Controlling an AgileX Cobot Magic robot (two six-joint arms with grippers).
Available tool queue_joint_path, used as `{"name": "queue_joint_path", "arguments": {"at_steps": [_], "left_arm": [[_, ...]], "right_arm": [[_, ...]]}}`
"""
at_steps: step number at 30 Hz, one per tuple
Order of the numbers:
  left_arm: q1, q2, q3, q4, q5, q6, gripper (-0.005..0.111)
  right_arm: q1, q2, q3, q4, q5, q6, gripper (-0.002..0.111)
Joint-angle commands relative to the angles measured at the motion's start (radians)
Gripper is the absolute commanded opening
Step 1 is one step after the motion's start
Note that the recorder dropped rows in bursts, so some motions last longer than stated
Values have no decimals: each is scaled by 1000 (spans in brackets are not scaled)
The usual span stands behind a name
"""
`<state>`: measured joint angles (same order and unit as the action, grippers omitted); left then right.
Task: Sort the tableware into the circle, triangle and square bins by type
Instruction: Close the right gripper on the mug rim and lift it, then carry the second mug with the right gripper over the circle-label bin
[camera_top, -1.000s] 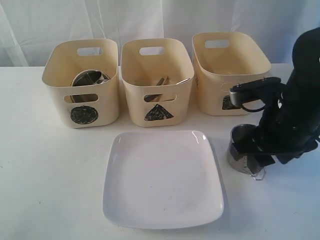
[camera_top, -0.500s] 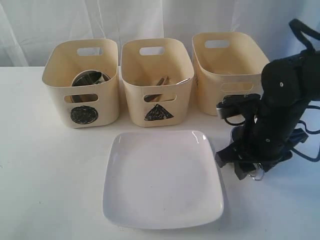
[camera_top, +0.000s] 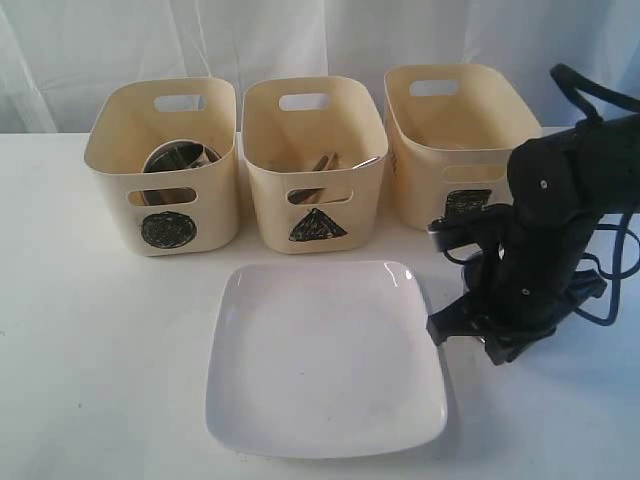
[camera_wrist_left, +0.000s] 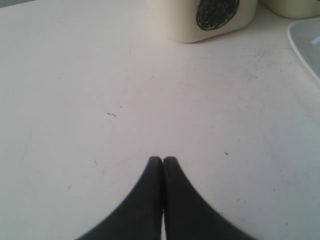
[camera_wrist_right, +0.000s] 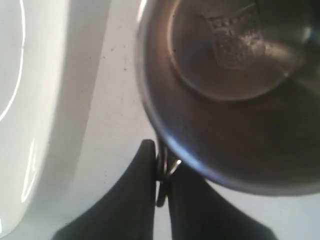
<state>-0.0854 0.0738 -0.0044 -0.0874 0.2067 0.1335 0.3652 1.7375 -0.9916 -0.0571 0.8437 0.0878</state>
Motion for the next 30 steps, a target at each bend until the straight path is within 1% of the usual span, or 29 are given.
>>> {"name": "queue_joint_path", "arguments": {"at_steps": [1, 7, 11, 14, 17, 19, 22, 23, 25, 26, 30], "left_arm": [[3, -5, 4, -6, 4, -2, 0], [3, -5, 4, -6, 4, -2, 0], [3, -5, 4, -6, 4, -2, 0], [3, -5, 4, -6, 4, -2, 0], [3, -5, 4, -6, 4, -2, 0], [3, -5, 4, -6, 4, -2, 0], [3, -5, 4, -6, 4, -2, 0], [3, -5, 4, -6, 4, -2, 0], [3, -5, 4, -6, 4, -2, 0], [3, -5, 4, -6, 4, -2, 0], [3, -5, 4, -6, 4, -2, 0]], "right_arm": [[-7, -13, 6, -6, 16, 4, 0], [-7, -87, 6, -6, 6, -6, 0], [-7, -175, 6, -6, -17, -39, 0], [-5, -242, 6, 7, -70, -88, 0], [-5, -304, 6, 90, -172, -187, 0], [-5, -334, 4, 209, -269, -286, 0], [-5, -348, -11, 479, -381, -532, 0], [-5, -348, -20, 608, -409, -666, 0], [-5, -338, -37, 783, -434, -856, 0], [-5, -327, -50, 915, -440, -1000, 0], [7, -270, -88, 1253, -442, -1462, 0]]}}
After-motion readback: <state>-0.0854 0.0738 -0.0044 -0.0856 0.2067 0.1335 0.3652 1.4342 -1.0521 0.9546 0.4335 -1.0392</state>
